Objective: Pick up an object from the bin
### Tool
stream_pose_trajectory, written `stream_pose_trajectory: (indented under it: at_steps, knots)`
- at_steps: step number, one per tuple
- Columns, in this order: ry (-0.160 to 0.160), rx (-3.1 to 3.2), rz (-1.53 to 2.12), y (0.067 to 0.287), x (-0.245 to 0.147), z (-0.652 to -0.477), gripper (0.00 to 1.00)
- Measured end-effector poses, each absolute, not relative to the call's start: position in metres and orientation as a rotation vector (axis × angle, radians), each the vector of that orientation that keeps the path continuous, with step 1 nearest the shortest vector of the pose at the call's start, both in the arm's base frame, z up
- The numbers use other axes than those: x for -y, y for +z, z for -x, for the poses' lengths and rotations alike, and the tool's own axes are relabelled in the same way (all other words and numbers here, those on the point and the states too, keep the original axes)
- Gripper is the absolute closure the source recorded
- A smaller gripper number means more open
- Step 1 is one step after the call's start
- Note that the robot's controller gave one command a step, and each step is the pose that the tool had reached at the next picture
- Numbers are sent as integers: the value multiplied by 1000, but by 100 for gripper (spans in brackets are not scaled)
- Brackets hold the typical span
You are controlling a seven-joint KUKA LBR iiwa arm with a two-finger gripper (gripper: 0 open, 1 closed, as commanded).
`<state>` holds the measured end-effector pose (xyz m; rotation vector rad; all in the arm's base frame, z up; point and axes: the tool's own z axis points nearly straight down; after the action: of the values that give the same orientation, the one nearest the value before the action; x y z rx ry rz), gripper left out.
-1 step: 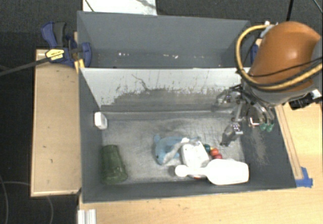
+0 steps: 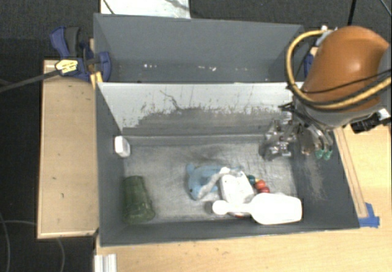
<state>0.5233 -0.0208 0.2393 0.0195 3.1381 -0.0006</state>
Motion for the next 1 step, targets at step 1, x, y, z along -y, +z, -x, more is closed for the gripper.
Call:
stream_pose_trajectory:
  at_steps: [1]
  knots:
    - [-1,-3138,-19,239,21,-523,0]
